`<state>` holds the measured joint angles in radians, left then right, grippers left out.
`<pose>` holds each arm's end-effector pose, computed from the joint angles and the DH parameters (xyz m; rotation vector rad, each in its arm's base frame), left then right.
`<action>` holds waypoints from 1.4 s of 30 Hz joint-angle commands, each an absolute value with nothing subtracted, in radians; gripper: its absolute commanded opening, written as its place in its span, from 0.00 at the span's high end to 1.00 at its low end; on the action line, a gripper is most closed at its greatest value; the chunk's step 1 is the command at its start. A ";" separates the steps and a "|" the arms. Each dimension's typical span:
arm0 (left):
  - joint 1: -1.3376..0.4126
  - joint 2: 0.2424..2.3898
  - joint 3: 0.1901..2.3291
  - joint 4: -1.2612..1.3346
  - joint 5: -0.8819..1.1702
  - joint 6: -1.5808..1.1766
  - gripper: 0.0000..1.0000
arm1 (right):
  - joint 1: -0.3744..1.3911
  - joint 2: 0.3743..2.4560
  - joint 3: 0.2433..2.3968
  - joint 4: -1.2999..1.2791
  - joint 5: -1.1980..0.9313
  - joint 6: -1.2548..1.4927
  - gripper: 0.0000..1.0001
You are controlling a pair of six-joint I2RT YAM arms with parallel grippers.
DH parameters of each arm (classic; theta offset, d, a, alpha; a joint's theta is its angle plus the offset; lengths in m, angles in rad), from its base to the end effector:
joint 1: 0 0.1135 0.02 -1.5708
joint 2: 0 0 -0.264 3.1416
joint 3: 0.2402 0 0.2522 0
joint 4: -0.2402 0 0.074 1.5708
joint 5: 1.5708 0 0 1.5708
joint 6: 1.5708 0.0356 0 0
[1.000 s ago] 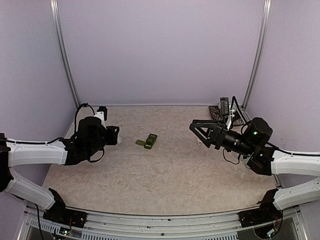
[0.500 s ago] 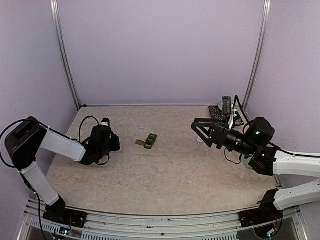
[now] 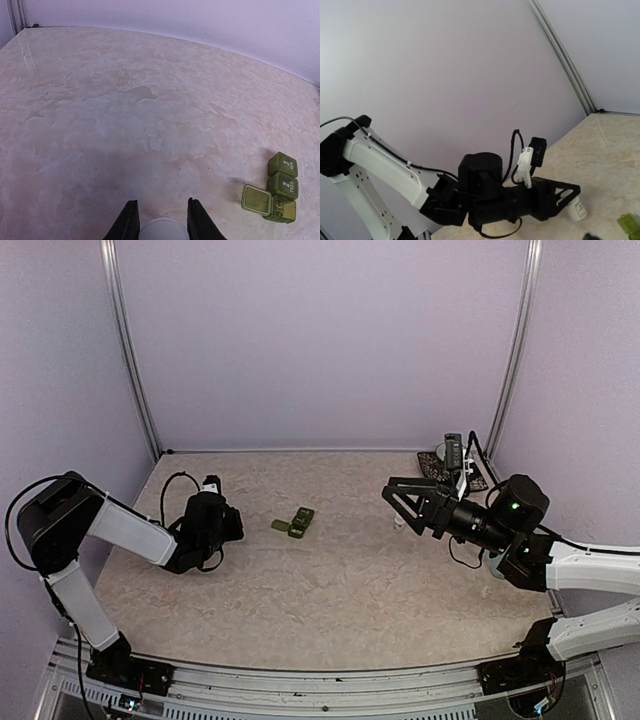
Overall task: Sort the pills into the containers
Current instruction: Place the pill bottle at the center of the board, then move the pill container to the center of the board.
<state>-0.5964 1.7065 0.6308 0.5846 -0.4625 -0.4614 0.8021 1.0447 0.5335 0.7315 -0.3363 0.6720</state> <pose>0.2722 -0.1656 0.1381 -0.1461 2.0067 -0.1974 0.1552 0.1774 0.2978 -0.4122 1.4670 1.4385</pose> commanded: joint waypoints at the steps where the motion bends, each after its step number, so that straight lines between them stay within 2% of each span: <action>1: -0.607 1.702 0.625 0.617 -0.492 -0.445 0.67 | 0.796 1.054 0.531 0.755 -0.345 0.668 0.13; 15: -0.616 1.608 0.623 0.588 -0.465 -0.454 0.43 | 0.796 1.076 0.539 0.745 -0.367 0.660 0.13; 20: -0.647 1.521 0.643 0.528 -0.420 -0.477 0.25 | 0.796 1.141 0.600 0.654 -0.374 0.595 0.13; 26: -0.690 1.534 0.703 0.463 -0.324 -0.541 0.03 | 0.795 1.267 0.765 0.436 -0.333 0.407 0.11; 30: -0.690 1.603 0.770 0.456 -0.250 -0.569 0.01 | 0.772 1.383 0.873 0.331 -0.305 0.333 0.11; 35: -0.685 1.754 0.965 0.343 -0.213 -0.535 0.01 | 0.715 1.501 0.920 0.345 -0.342 0.358 0.11; 42: -0.650 1.929 1.161 0.242 -0.103 -0.525 0.01 | 0.698 1.531 0.917 0.317 -0.358 0.362 0.12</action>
